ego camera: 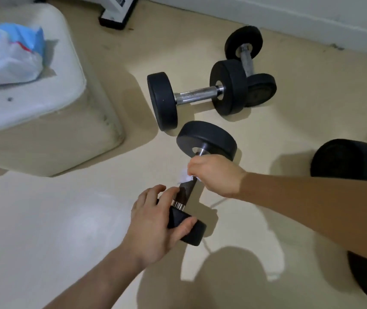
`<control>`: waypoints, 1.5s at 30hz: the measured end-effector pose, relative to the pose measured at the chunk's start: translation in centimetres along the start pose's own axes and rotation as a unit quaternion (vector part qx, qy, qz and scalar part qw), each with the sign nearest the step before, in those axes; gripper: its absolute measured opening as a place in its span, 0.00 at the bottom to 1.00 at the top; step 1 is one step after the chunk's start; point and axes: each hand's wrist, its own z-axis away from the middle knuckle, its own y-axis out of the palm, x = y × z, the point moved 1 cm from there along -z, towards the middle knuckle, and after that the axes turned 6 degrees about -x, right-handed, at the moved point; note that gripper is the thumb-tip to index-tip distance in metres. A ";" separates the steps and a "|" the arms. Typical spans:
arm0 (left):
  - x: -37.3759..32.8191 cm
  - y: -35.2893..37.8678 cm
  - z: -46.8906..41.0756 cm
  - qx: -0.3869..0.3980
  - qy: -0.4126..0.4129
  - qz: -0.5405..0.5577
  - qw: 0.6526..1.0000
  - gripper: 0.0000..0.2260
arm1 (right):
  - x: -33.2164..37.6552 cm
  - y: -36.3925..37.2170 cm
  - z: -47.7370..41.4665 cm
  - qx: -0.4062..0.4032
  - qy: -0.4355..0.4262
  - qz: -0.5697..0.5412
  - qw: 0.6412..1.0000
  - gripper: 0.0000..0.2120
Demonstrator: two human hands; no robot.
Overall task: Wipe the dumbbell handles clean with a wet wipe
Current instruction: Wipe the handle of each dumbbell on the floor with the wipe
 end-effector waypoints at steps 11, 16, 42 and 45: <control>4.0 -5.8 -0.8 0.078 -0.142 0.022 0.987 0.29 | 4.2 5.0 -2.8 -0.304 -0.104 -0.111 0.941 0.11; 2.7 -5.5 -0.3 0.057 -0.227 0.050 0.971 0.45 | 1.1 4.6 -5.1 -0.391 -0.019 -0.149 0.908 0.15; 4.4 -3.4 -3.3 -0.263 -0.311 0.054 0.912 0.17 | 4.7 6.0 -6.8 -0.422 -0.103 -0.239 0.868 0.12; 5.3 -3.2 -3.7 -0.286 -0.319 0.084 0.900 0.14 | 1.8 4.3 -9.3 -0.470 0.001 -0.222 0.855 0.11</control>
